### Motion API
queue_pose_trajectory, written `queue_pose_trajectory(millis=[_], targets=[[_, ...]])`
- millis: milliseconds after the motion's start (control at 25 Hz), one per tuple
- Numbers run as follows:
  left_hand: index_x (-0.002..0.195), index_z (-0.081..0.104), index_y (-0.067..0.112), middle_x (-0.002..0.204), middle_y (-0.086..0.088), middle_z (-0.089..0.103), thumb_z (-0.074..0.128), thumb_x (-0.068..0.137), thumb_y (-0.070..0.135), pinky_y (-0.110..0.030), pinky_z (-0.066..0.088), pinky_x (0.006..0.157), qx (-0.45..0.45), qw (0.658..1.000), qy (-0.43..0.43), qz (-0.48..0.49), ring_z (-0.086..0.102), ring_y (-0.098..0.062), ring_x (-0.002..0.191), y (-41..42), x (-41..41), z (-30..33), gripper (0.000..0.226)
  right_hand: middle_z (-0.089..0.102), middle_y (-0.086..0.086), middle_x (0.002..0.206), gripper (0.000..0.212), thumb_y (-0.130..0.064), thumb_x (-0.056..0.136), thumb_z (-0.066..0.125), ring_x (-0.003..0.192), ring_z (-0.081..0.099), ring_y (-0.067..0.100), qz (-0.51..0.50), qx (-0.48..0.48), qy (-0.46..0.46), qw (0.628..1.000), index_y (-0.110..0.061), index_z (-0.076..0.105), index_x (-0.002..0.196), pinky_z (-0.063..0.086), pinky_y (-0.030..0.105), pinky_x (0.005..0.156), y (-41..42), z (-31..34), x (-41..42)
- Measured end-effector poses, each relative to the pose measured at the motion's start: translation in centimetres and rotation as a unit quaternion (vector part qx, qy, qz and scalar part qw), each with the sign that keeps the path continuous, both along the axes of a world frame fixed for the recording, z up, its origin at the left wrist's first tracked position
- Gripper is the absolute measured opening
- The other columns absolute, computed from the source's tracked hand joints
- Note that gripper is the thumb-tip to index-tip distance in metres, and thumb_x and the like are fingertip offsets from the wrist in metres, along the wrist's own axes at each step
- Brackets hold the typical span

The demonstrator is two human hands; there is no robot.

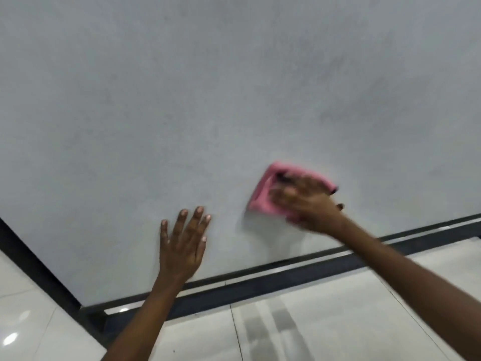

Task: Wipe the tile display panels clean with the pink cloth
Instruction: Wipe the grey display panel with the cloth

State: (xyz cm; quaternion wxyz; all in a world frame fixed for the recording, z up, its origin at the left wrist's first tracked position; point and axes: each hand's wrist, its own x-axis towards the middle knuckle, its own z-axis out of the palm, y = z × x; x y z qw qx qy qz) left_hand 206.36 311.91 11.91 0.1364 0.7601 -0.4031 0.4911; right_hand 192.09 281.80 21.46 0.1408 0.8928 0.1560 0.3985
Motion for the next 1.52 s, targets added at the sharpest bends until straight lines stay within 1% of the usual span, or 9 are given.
queue_pose_trajectory(millis=[200,320,400,520,920,1120,1280,1400,1520], targets=[[0.156,0.014,0.024,0.164,0.003,0.005,0.031,0.101,0.034,-0.052,-0.001,0.119,-0.011,0.995,-0.095,0.039,0.002,-0.023,0.151,-1.2,2.6,-2.2,0.058,0.001,-0.014,0.163,0.076,-0.037,0.086,0.049,0.149,0.007,0.024,-0.105,0.301,-0.233,0.918,-0.022,0.017,0.154,0.01,0.04,0.12,-2.4,1.2,0.1],[0.156,0.015,0.023,0.164,0.003,0.006,0.03,0.102,0.033,-0.054,-0.001,0.119,-0.019,0.993,-0.112,0.038,0.003,-0.025,0.151,-1.3,2.7,-2.0,0.057,0.012,-0.002,0.161,0.066,-0.039,0.093,0.046,0.15,0.001,0.022,-0.03,0.014,-0.05,0.998,-0.023,0.021,0.153,0.007,0.039,0.118,3.6,-9.5,3.1],[0.156,0.013,0.024,0.164,0.004,0.004,0.03,0.102,0.033,-0.053,-0.002,0.118,-0.013,0.994,-0.105,0.035,0.001,-0.024,0.151,-1.4,2.7,-1.7,0.057,0.025,-0.004,0.158,0.077,-0.022,0.079,0.058,0.149,0.011,0.021,0.025,-0.227,0.118,0.966,-0.026,0.028,0.15,-0.002,0.042,0.122,5.7,-16.3,2.6],[0.156,0.009,0.027,0.164,0.007,-0.001,0.028,0.104,0.033,-0.052,-0.006,0.118,-0.017,0.998,-0.055,0.031,-0.004,-0.022,0.151,-1.2,1.4,-1.1,0.056,0.036,-0.009,0.154,0.091,-0.011,0.073,0.053,0.145,0.023,0.015,-0.012,-0.291,0.166,0.942,-0.026,0.017,0.155,-0.009,0.041,0.121,1.1,-18.3,-1.0],[0.147,0.038,0.018,0.157,-0.008,0.03,0.035,0.1,0.03,-0.046,0.0,0.119,-0.196,0.973,-0.02,-0.122,0.017,-0.031,0.147,-11.9,-3.3,30.8,0.049,0.016,0.018,0.16,0.079,-0.032,0.082,0.055,0.149,0.002,0.032,-0.079,0.12,-0.241,0.96,0.002,0.027,0.148,0.015,0.05,0.12,-4.2,20.6,0.1],[0.155,0.022,0.024,0.162,0.0,0.015,0.029,0.101,0.038,-0.054,0.0,0.118,-0.237,0.971,-0.035,-0.027,0.008,-0.03,0.15,-13.2,-2.7,46.0,0.055,0.031,0.014,0.156,0.073,-0.033,0.083,0.056,0.148,0.013,0.032,-0.01,-0.155,-0.09,0.984,-0.008,0.034,0.149,0.012,0.047,0.121,-0.8,26.5,0.8],[0.156,0.009,0.028,0.164,0.002,0.003,0.03,0.101,0.04,-0.063,-0.001,0.115,-0.236,0.97,-0.041,0.042,-0.001,-0.032,0.15,-14.1,-1.8,45.7,0.061,0.025,0.02,0.156,0.074,-0.032,0.082,0.051,0.147,0.016,0.035,-0.049,0.101,-0.212,0.971,-0.003,0.033,0.147,0.012,0.042,0.122,-9.3,30.4,-1.9],[0.156,0.011,0.027,0.164,0.002,0.004,0.032,0.1,0.04,-0.062,-0.002,0.115,-0.238,0.969,-0.051,0.048,-0.001,-0.031,0.15,-14.0,-1.5,45.5,0.061,0.014,0.017,0.16,0.076,-0.038,0.088,0.046,0.149,0.005,0.034,-0.088,0.41,-0.322,0.849,-0.004,0.023,0.151,-0.001,0.036,0.121,-14.9,38.2,-3.7],[0.155,0.018,0.026,0.163,0.002,0.01,0.029,0.1,0.04,-0.06,-0.002,0.116,-0.241,0.967,-0.059,0.052,0.002,-0.029,0.15,-14.1,-1.8,45.5,0.058,0.013,0.008,0.162,0.074,-0.037,0.088,0.049,0.15,0.005,0.031,-0.091,0.492,-0.347,0.793,-0.013,0.025,0.154,0.005,0.031,0.12,-15.4,47.0,-4.1]])
